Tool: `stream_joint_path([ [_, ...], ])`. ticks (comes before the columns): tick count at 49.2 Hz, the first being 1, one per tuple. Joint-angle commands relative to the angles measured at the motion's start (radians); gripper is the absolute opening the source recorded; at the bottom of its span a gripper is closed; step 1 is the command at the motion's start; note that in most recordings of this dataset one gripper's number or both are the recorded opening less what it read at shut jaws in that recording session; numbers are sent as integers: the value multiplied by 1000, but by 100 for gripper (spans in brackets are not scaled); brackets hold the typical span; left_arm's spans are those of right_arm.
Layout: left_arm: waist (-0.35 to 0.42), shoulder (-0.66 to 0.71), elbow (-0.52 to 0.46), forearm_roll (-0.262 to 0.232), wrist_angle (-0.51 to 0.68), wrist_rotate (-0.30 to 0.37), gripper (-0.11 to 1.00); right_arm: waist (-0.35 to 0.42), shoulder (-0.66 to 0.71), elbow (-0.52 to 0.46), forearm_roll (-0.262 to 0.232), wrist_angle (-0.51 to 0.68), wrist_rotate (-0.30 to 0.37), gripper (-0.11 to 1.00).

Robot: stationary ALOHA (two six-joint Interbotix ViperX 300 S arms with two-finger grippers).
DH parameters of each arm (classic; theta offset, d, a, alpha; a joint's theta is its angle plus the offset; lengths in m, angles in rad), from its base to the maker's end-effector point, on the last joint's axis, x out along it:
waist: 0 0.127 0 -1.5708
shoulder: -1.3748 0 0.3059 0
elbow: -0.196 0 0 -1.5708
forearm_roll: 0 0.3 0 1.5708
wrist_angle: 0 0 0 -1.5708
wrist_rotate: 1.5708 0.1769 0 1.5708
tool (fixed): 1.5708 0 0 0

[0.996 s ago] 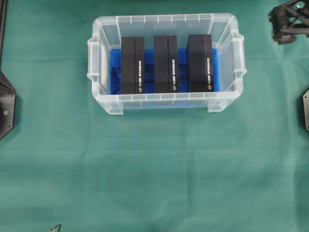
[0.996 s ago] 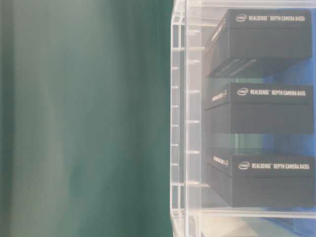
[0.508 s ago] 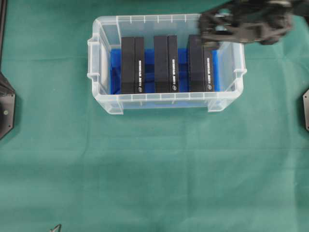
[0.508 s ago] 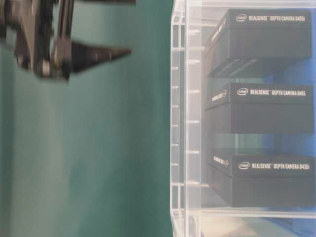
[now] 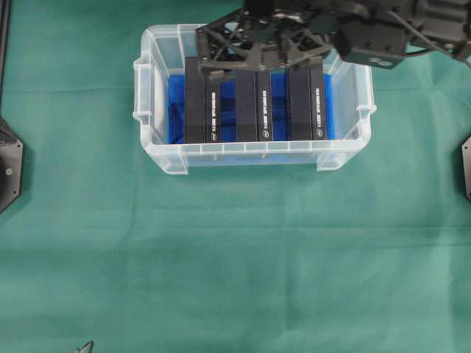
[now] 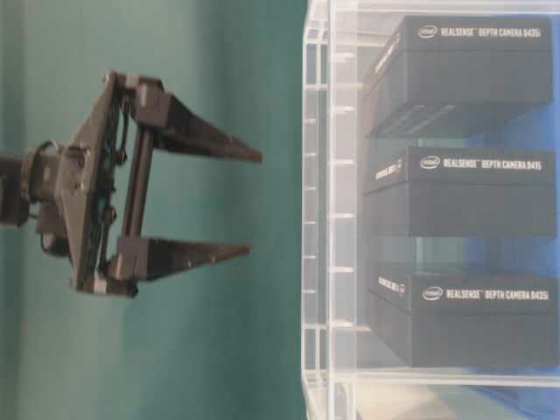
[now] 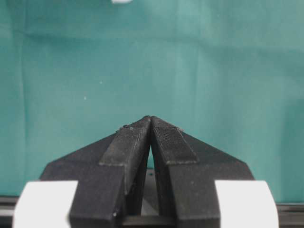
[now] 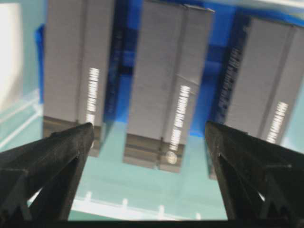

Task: Take the box out of the case with the right arm.
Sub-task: 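Move the open right gripper over the middle black box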

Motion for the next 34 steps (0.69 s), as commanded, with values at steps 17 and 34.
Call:
stream_joint_path([
  [17, -3, 9, -26, 5, -2, 2, 2, 0, -3, -35, -2, 0, -28, 95],
  [34, -3, 14, -26, 5, -3, 2, 2, -2, -3, -23, -2, 8, -28, 95],
])
